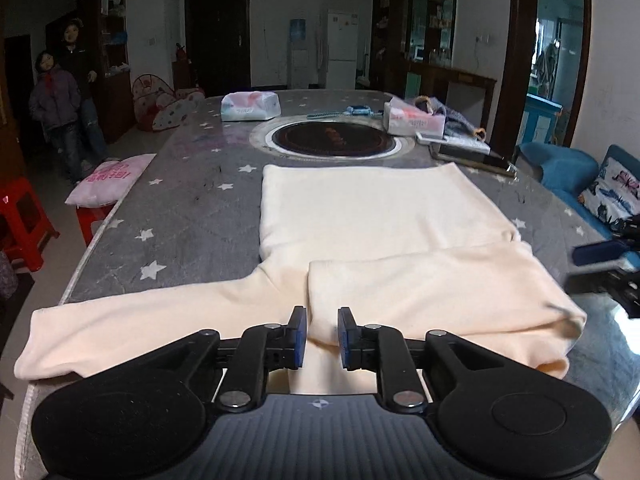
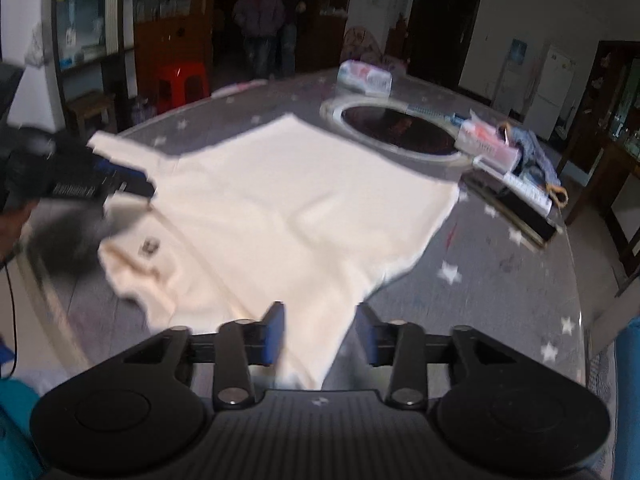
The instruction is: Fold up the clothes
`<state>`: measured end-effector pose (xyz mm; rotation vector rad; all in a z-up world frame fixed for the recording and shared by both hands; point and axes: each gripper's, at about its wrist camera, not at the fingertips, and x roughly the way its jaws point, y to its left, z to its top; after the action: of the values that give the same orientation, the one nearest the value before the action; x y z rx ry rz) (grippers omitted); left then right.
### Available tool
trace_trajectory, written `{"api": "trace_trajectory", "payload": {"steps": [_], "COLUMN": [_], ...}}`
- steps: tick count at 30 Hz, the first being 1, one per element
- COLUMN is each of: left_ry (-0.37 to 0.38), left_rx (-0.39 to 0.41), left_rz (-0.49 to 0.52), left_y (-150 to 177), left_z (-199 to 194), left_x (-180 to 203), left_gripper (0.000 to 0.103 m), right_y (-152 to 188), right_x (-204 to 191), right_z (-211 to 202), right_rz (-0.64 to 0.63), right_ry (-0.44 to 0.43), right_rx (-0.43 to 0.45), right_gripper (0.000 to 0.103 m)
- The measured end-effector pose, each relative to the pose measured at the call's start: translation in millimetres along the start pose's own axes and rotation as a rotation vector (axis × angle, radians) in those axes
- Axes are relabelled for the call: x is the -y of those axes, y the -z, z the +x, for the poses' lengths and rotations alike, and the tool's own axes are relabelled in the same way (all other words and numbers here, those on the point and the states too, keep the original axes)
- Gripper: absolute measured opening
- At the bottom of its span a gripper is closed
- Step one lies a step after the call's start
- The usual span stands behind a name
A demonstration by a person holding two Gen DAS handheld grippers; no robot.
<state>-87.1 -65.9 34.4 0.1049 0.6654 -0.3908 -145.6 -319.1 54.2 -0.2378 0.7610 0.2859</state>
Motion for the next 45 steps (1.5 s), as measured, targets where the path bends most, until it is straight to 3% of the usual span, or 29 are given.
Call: {"api": "trace_trajectory", "payload": {"steps": [6,10,12,14,19,23,29,32,39,42,45], "left_ry": [-0.001,-0.025,-0.054,-0.1,-0.217,-0.302,-0.473,-0.552,-0.538,-0.5,-0.476], "left_rx": [-0.02,-0.027,-0.025,-0.022,-0.057,-0.053,-0.052,-0.037,-0.016,0.019,0.032], "left_rz": [-0.02,-0.051,-0.076,-0.114,-0.228,-0.324,-0.451,-0.519,-0.628,-0.656,-0.697], "left_y": [2.9,8.6,11.8,16.7,28.2,31.6,33.5,35.6,38.4,40.3,42.5], "left_z": [5.8,0.4,-5.0,-10.7,-16.3,-22.7,-25.1,-27.6,-25.3,-26.7,-29.3], "left_x": [-4.2,-16.4,-27.4,-41.3,-76.1,-100.6,-128.9,-145.3,-175.7,-182.0,-183.7], "left_gripper": [0.018,0.018,0.024,0.034,0.035,0.042,0.042,0.048,0.05,0.038,0.038], "right_y": [-22.5,-21.3,-18.5,-19.5,-22.0,-18.2,-18.6,-17.6,-17.5,-17.1,-17.5], "right_x": [10.7,13.5,13.6,12.1,3.8,1.2,0.1,-0.3,-2.1,-2.8,-3.8], "right_z": [34.9,61.9,66.1,62.7,57.2,62.1,62.2,61.7,62.2,62.0,61.5], "right_rz": [0.054,0.075,0.072,0.066,0.03,0.027,0.02,0.02,0.011,0.009,0.004], "right_ry": [-0.03,-0.017,-0.006,-0.001,-0.009,-0.007,-0.004,-0.002,0.005,0.007,0.009], "right_rx": [0.033,-0.021,-0.032,-0.025,-0.017,-0.029,-0.029,-0.027,-0.024,-0.024,-0.026], "right_gripper": [0.031,0.03,0.029,0.03,0.033,0.034,0.036,0.036,0.038,0.038,0.038]}}
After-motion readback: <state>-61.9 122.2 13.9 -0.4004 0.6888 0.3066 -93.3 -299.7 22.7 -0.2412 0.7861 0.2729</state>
